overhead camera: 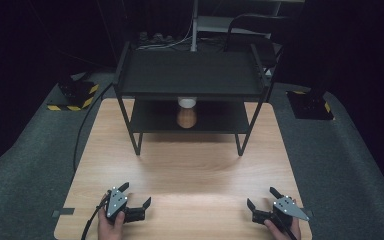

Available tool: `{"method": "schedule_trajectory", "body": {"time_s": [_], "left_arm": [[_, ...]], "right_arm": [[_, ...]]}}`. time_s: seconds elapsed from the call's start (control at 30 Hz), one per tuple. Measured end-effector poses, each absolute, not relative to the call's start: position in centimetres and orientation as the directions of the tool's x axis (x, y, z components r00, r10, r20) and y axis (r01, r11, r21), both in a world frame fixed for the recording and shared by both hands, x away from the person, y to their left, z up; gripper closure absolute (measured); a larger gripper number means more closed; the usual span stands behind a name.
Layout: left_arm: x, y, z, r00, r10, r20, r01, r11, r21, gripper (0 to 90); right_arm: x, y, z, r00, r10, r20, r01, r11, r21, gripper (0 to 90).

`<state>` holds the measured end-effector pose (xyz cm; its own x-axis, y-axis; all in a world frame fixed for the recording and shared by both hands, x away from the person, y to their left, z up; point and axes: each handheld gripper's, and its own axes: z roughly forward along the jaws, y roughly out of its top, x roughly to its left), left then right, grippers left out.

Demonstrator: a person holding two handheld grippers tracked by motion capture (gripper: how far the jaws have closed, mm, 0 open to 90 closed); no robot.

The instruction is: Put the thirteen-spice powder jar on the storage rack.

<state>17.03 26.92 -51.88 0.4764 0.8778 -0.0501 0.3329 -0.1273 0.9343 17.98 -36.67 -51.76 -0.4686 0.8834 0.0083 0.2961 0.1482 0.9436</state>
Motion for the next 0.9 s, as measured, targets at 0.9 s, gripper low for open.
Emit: {"method": "schedule_trajectory", "body": {"time_s": [0.9], "left_arm": [[16.82,27.39,-52.39,0.490,0.870,-0.061,0.308,-0.107,0.945,0.4]], "right_arm": [[17.93,-36.58,-51.78,-0.447,0.894,0.023,0.304,0.127,0.944,0.3]]}}
